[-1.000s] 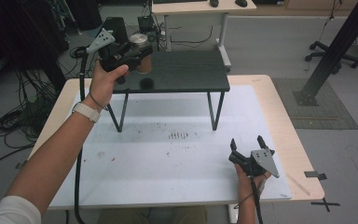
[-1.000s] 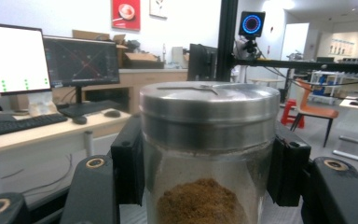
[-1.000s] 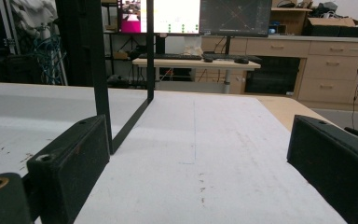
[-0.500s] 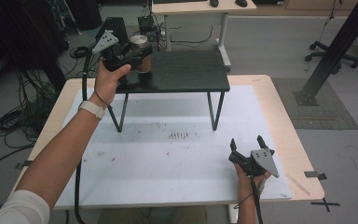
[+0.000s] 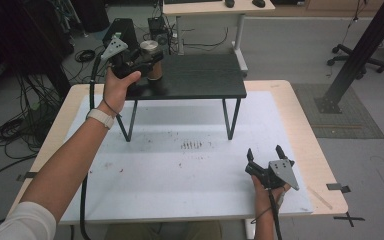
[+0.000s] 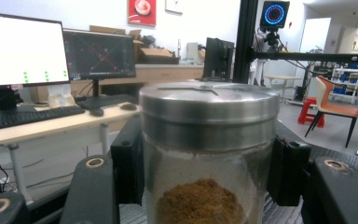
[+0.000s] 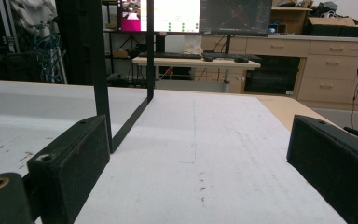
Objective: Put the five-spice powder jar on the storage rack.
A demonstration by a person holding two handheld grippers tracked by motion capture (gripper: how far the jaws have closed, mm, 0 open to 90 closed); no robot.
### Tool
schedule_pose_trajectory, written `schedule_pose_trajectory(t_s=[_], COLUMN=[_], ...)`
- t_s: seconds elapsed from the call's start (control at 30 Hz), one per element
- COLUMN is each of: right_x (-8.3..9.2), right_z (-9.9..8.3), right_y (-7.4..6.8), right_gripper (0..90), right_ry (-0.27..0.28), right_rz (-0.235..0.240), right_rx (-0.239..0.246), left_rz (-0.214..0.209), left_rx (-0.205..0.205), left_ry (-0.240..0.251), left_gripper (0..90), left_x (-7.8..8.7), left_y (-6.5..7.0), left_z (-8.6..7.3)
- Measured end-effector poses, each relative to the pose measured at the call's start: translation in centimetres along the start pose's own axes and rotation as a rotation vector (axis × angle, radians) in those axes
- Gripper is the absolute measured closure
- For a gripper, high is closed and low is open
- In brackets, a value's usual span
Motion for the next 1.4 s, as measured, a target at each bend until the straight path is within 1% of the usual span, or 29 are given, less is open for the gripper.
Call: schedule_pose_trajectory(t_s=[0.13, 0.27, 1.4], right_x=[0.01, 0.00, 0.05], right_z=[0.00, 0.00, 0.00], right_y=[0.00, -0.02, -0.05], right_gripper=[6.0, 6.1, 6.0], right_ry=[0.001, 0.001, 0.006], right_rz=[0.000, 0.000, 0.002], right_rx=[0.001, 0.004, 0.007], left_rz=[0.002, 0.004, 0.007], left_rx=[-0.013, -0.018, -0.024], left_ry=[0.001, -0.001, -0.008], left_gripper=[42.5, 42.5, 42.5], left_x=[0.00, 0.02, -0.01], left_y=[0.13, 0.14, 0.23], left_z=[-0.05, -0.07, -0.10])
Point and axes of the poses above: each handheld gripper's, and its own axes: x roughly backward along the jaws, z roughly out of its top, y roughly to its right, the point moved 5 cm from there along -x, roughly forward along the jaws, and after that the axes turned 10 degrees about -y, right-handed, at the moved point
